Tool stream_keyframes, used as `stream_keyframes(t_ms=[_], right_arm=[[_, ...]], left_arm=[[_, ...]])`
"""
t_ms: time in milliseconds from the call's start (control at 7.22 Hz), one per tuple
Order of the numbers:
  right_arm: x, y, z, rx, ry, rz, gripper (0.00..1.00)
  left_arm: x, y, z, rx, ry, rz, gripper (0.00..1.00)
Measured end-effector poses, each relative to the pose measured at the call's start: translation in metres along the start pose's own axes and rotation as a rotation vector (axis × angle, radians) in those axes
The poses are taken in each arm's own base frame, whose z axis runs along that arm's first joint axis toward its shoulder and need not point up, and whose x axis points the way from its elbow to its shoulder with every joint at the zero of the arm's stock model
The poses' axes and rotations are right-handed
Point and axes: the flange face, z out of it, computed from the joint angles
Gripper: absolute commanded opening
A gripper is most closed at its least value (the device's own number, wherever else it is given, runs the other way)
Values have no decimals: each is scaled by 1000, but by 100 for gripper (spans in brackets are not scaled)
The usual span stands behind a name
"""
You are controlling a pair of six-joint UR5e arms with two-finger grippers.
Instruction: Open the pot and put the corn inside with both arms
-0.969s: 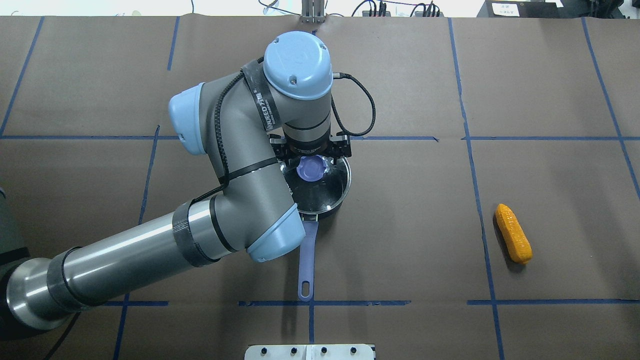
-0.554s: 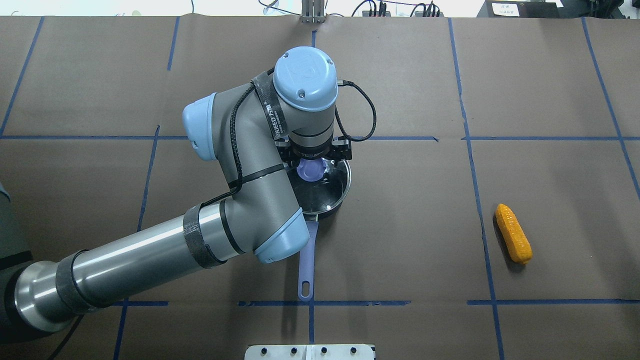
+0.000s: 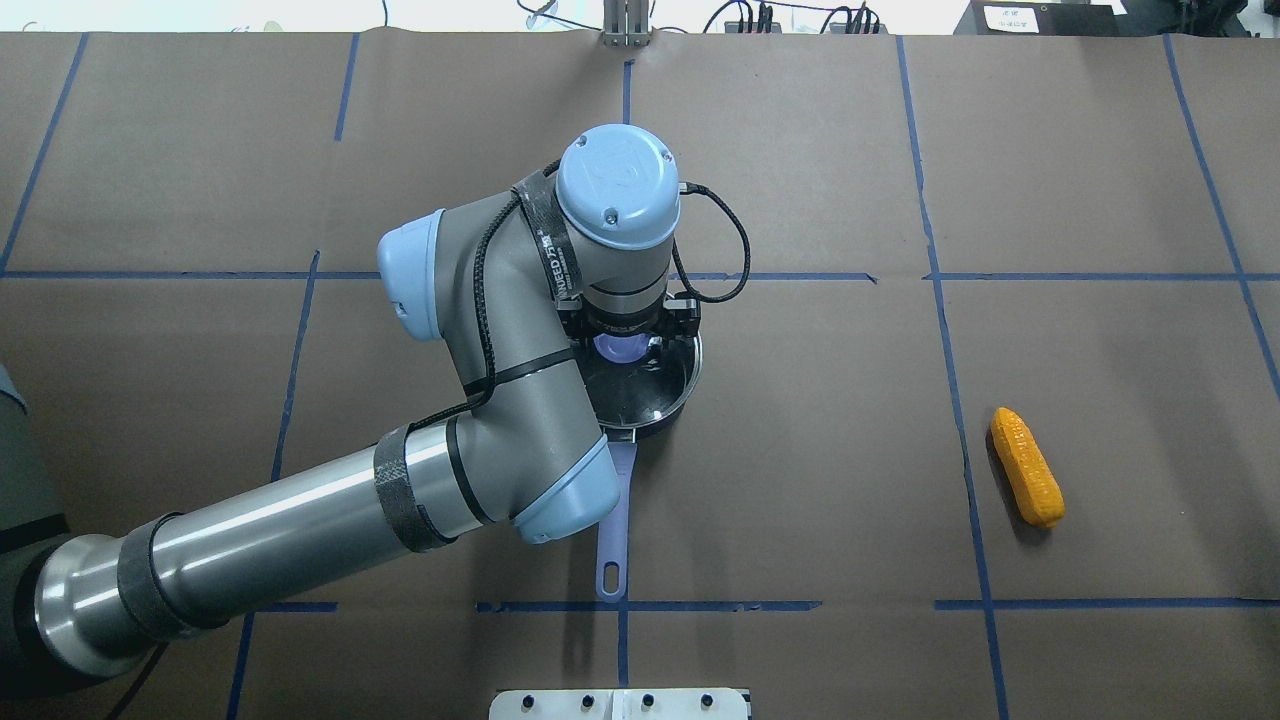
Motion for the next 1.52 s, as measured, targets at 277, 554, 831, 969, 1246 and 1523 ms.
stream_keyframes(t_ms=[277,554,831,969,1246,1523], right_arm=[[0,0,0,1,0,1,100],[0,-1,0,0,2,1,100],[0,-1,0,-1,3,0,100],[0,-1,1,-4,3,1,100],[-1,-1,4,-11,2,0,100],[-2,-2,7,-17,0,-2,100]], left_arm=[[1,1,-8,6,11,4,0],[-19,-4,-45,41,40,-4,0],[-97,9,-73,76,50,32,0],[-145,19,-73,81,33,83,0],[-238,38,-39,56,-33,156,0],[-281,46,1,12,-46,164,0]])
